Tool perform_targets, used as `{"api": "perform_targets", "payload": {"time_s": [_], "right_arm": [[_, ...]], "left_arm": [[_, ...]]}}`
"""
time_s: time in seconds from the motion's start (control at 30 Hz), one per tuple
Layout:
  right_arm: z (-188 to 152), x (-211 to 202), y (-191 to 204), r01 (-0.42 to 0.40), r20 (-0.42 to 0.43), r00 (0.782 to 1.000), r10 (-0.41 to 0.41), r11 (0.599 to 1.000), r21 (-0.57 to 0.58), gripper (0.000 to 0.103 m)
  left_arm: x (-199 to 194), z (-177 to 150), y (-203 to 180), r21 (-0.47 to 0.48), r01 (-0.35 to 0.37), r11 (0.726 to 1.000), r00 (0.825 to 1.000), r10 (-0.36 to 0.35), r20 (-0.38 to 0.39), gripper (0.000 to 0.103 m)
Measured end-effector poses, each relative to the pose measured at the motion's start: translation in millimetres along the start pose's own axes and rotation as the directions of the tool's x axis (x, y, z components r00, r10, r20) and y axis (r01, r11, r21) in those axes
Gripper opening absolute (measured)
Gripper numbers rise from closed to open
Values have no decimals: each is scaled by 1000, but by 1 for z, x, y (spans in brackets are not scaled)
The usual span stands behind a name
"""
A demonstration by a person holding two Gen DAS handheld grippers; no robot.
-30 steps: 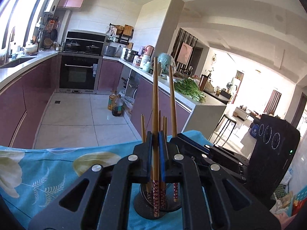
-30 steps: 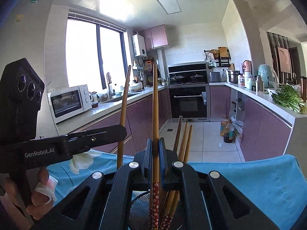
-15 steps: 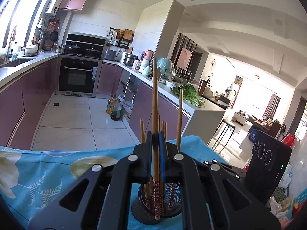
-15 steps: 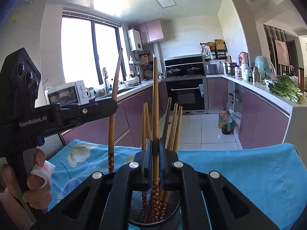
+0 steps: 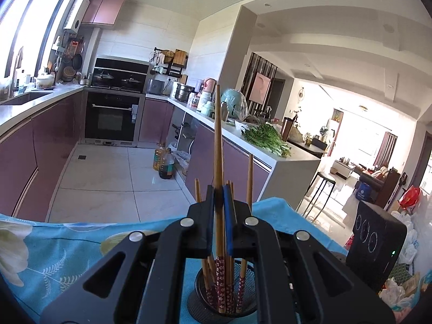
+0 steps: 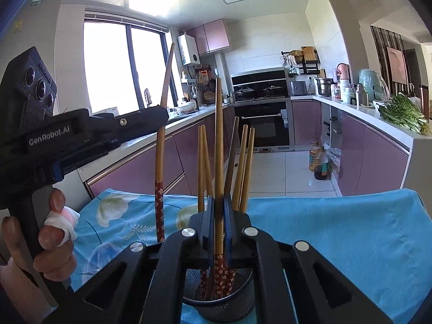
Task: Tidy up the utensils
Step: 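Insert both chopsticks into the mesh cup and open both tools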
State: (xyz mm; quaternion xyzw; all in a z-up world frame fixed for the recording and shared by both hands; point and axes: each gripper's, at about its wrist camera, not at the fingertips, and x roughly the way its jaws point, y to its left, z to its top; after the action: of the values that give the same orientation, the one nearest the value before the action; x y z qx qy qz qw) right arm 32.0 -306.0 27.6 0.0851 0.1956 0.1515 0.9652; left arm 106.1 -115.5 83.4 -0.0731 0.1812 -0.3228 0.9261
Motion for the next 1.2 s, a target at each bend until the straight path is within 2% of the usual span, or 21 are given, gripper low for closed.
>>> {"api": "perform_targets", "payload": {"time_s": [0.1,0.27,0.37,0.77,0.9,1.03,1.13,1.2], "right_arm": [[-1,0,0,0,-3,1000,0,1000,7,6],[-4,2,1,-6,-23,1000,7,1000,7,6],[-6,2,-1,-6,-37,999,6,1000,12,6],[-5,-1,-7,-15,-60,998,16,1000,23,6],[-6,1,-8,-14,-72,997,16,1000,25,6],[-8,5,-9,-8,-91,996,11,1000,28,8],[-8,4,-10,1,-95,995,1,1000,28,8],[-8,3,-11,4,-99,995,0,999,37,12]], "left_arm": [[2,-2,-1,7,5,1000,1000,-5,7,7],[9,-22,-5,57,-22,998,998,25,-56,7],[8,-26,0,52,-7,999,996,12,-88,7],[-17,-7,12,-7,92,996,987,-92,-135,7],[-16,-7,13,33,58,998,984,-52,-172,7],[0,-20,10,65,23,998,968,-6,-252,7],[16,-34,10,83,11,996,945,17,-326,7],[28,-42,13,81,0,997,926,30,-377,8]]}}
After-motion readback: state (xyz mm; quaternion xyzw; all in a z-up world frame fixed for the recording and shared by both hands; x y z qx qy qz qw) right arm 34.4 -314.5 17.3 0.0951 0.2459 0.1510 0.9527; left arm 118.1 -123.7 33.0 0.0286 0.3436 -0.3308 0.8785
